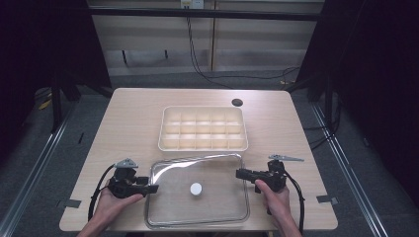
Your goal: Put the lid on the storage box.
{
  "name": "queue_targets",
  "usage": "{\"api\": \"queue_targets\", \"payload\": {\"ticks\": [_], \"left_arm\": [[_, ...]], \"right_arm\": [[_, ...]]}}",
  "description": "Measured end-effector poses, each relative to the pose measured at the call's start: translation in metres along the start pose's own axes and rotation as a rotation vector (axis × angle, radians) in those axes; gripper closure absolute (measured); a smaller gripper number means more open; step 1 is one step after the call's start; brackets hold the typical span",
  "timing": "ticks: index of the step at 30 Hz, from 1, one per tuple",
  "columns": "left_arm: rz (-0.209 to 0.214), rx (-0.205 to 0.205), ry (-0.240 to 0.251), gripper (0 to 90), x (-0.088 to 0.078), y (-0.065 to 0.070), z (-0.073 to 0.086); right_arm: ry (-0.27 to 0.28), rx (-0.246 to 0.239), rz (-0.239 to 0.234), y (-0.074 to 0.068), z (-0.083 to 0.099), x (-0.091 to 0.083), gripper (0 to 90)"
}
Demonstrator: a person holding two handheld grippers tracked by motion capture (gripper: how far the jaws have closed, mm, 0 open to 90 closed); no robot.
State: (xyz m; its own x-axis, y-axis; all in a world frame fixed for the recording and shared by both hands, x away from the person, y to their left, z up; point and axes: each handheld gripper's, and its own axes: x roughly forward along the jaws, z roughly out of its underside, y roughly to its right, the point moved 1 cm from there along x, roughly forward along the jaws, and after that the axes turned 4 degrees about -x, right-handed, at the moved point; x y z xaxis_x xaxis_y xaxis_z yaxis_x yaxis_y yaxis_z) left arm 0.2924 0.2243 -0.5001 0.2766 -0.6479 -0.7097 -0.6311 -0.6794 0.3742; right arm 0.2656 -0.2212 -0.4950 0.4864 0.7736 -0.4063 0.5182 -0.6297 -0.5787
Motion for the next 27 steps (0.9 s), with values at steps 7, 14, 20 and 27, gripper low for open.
{"api": "queue_targets", "payload": {"ticks": [7, 14, 20, 27], "left_arm": [[0.025, -0.013, -0.003, 39.6, -0.0008, 0.0001, 0.0014], [0.049, -0.045, 0.003, 47.6, -0.0041, -0.0041, 0.003], [0.052, -0.038, 0.024, 49.6, -0.0051, 0.0, 0.0008], [0.087, -0.057, 0.103, 53.2, -0.0094, 0.0035, -0.006]], "right_arm": [[0.013, -0.023, -0.009, -0.0032, -0.0007, -0.0007, 72.7], [0.0, -0.014, 0.02, -0.0013, 0.0001, -0.0003, 72.1], [-0.004, -0.01, 0.06, 0.0005, 0.0007, -0.0014, 71.4], [-0.005, -0.009, 0.086, 0.0022, 0.0012, -0.0015, 70.6]]}}
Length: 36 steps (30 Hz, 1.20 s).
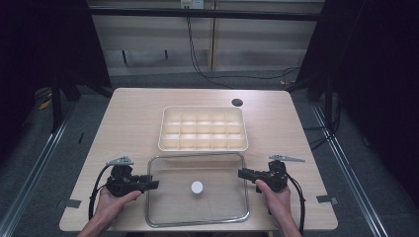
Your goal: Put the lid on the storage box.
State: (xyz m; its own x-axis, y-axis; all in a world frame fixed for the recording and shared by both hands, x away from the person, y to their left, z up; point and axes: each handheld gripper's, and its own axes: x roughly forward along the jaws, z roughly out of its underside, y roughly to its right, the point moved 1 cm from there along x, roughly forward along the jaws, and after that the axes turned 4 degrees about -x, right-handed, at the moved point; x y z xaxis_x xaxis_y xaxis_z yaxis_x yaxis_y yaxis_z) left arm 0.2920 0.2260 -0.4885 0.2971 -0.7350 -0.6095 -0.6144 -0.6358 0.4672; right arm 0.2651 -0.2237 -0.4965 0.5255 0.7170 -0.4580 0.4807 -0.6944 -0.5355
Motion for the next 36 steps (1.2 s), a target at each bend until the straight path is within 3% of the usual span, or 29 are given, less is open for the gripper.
{"api": "queue_targets", "payload": {"ticks": [3, 10, 16, 21, 29, 34, 36], "left_arm": [[0.012, 0.0, 0.011, 55.8, -0.003, -0.001, -0.001], [-0.004, 0.01, 0.044, 59.0, -0.01, 0.001, -0.006], [-0.013, 0.041, 0.056, 59.5, -0.014, 0.005, -0.008], [0.013, 0.044, 0.093, 64.3, -0.021, 0.008, -0.011], [0.026, 0.071, 0.129, 69.9, -0.032, 0.015, -0.018], [0.04, 0.057, 0.167, 73.0, -0.035, 0.018, -0.018], [0.033, 0.072, 0.162, 73.1, -0.037, 0.02, -0.018]], "right_arm": [[0.002, 0.004, -0.004, 0.0, 0.0, -0.001, 70.6], [0.012, -0.006, -0.006, -0.004, -0.002, -0.002, 70.2], [0.027, -0.017, 0.005, -0.009, -0.005, -0.004, 69.9], [0.057, -0.027, 0.011, -0.013, -0.008, -0.01, 71.2], [0.106, -0.035, 0.013, -0.022, -0.014, -0.02, 73.4], [0.125, -0.046, 0.019, -0.026, -0.017, -0.025, 73.7], [0.124, -0.058, 0.025, -0.029, -0.018, -0.026, 73.6]]}}
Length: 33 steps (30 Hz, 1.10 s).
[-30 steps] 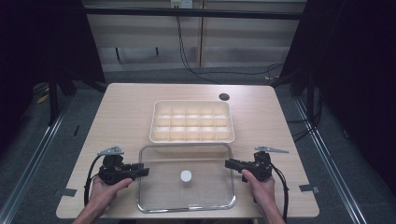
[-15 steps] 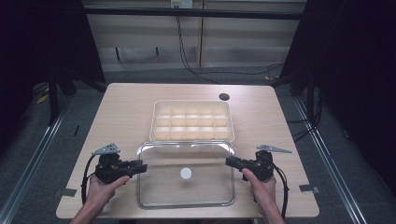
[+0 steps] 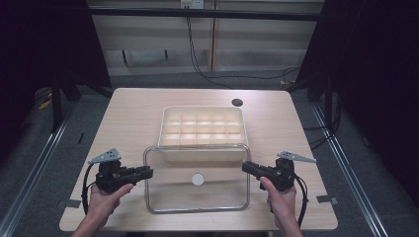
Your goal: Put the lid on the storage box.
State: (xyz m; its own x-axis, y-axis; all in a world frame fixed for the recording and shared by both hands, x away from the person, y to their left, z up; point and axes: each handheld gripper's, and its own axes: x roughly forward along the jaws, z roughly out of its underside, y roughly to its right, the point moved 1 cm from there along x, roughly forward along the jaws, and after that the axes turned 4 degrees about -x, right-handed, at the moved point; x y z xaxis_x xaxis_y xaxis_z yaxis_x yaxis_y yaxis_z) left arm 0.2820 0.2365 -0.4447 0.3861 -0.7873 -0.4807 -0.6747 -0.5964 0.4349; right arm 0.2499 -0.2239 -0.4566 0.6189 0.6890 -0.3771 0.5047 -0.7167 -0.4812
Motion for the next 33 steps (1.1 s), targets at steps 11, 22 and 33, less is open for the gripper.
{"api": "queue_targets", "payload": {"ticks": [11, 22, 33], "left_arm": [[-0.024, 0.022, 0.009, 74.1, -0.004, 0.005, -0.008], [-0.022, 0.029, 0.029, 74.3, 0.0, 0.009, -0.024], [-0.032, 0.04, 0.043, 74.2, 0.0, 0.011, -0.044]], "right_arm": [[0.015, -0.042, 0.011, -0.01, -0.009, -0.005, 73.7], [0.044, -0.034, 0.029, -0.007, -0.022, -0.01, 73.1], [0.052, -0.033, 0.035, -0.006, -0.043, -0.011, 72.4]]}}
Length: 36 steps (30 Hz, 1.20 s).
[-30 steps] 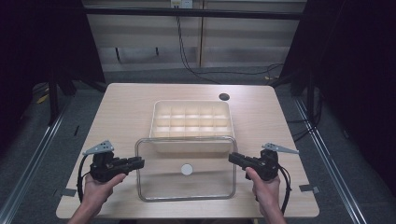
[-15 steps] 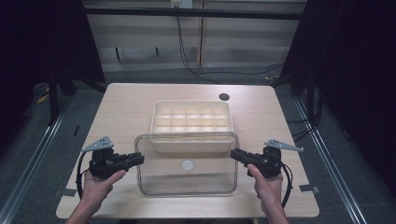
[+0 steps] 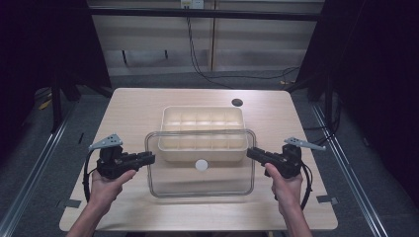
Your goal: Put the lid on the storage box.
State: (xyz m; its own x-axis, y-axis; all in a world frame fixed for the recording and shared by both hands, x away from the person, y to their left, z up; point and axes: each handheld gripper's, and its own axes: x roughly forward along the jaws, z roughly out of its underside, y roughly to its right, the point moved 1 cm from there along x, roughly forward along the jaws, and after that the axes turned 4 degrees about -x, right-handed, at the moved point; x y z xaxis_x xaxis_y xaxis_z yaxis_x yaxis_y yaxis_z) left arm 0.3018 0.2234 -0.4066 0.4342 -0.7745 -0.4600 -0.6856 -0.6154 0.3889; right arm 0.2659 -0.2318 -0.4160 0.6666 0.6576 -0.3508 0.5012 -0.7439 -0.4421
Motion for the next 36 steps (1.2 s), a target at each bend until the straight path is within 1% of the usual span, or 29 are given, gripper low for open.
{"api": "queue_targets", "payload": {"ticks": [2, 6, 10, 12, 13, 14, 21, 25, 28, 32, 36], "left_arm": [[0.005, -0.008, 0.014, 74.2, 0.0, -0.001, -0.004], [-0.003, 0.003, 0.019, 74.2, 0.0, 0.0, -0.01], [-0.016, 0.017, 0.015, 74.0, 0.002, 0.0, -0.014], [-0.024, 0.017, 0.01, 73.8, 0.003, 0.0, -0.016], [-0.027, 0.017, 0.012, 73.7, 0.003, 0.0, -0.016], [-0.018, 0.019, 0.009, 73.7, 0.002, -0.001, -0.018], [-0.027, 0.025, 0.027, 73.9, 0.002, -0.002, -0.032], [-0.03, 0.02, 0.038, 74.0, 0.004, -0.003, -0.042], [-0.036, 0.026, 0.037, 74.0, 0.005, -0.005, -0.049], [-0.039, 0.024, 0.041, 74.0, 0.007, -0.007, -0.054], [-0.043, 0.014, 0.048, 74.0, 0.009, -0.012, -0.062]], "right_arm": [[0.002, -0.006, -0.002, 0.0, -0.004, 0.001, 72.4], [0.014, -0.008, 0.004, 0.001, -0.011, 0.002, 71.9], [0.02, 0.0, 0.005, 0.002, -0.014, 0.003, 71.6], [0.026, 0.002, 0.006, 0.003, -0.016, 0.004, 71.6], [0.027, 0.012, 0.0, 0.003, -0.017, 0.004, 71.6], [0.032, 0.019, -0.003, 0.004, -0.019, 0.004, 71.6], [0.048, 0.025, -0.009, 0.007, -0.028, 0.008, 71.6], [0.054, 0.023, -0.008, 0.01, -0.034, 0.011, 71.6], [0.058, 0.024, -0.006, 0.012, -0.039, 0.014, 71.5], [0.061, 0.023, 0.001, 0.015, -0.047, 0.017, 71.3], [0.064, 0.023, 0.0, 0.017, -0.056, 0.022, 71.1]]}}
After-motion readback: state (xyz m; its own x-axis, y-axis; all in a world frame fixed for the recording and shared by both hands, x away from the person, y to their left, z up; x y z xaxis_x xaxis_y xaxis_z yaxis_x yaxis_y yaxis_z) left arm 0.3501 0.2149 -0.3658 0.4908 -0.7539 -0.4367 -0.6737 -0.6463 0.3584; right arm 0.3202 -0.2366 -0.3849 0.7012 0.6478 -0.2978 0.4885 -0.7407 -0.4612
